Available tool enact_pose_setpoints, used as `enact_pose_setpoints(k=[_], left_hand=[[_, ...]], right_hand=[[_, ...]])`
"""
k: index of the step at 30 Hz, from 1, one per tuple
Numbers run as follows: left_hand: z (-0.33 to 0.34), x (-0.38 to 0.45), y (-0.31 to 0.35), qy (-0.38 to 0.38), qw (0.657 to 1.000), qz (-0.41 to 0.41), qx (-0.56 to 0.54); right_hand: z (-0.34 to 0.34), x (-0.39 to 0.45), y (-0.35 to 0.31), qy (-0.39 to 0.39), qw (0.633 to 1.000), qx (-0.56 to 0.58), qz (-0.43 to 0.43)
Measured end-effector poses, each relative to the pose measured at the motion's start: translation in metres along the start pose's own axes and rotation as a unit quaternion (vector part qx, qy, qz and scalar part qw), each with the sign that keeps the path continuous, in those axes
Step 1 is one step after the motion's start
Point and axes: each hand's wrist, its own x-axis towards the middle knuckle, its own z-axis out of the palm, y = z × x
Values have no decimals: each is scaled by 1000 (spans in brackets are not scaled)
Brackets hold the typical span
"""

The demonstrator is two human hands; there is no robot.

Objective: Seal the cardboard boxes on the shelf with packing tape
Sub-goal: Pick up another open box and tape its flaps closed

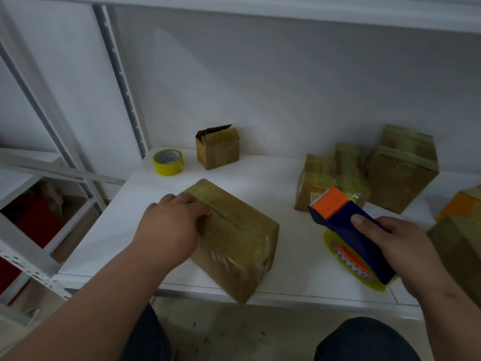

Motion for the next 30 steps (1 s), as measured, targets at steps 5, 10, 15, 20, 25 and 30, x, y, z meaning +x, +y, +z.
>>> enact_pose_setpoints(k=[5,10,15,20,25,30], left_hand=[[19,0,20,-11,996,2,-84],[25,14,7,-63,972,74,-215],[28,18,2,22,974,95,-206],[-7,-9,46,91,933,23,-347],[-31,-28,70,-72,829,-43,-553],[-27,-31,67,-116,805,-31,-580]], right_hand=[[10,-9,-9,-24,999,5,-40],[20,-20,-14,-17,994,-17,-110],[25,-39,-20,-12,988,-24,-151],[27,-58,-27,-2,984,-12,-176],[26,-75,-34,-11,982,1,-190],[22,-85,-41,-26,977,19,-210]])
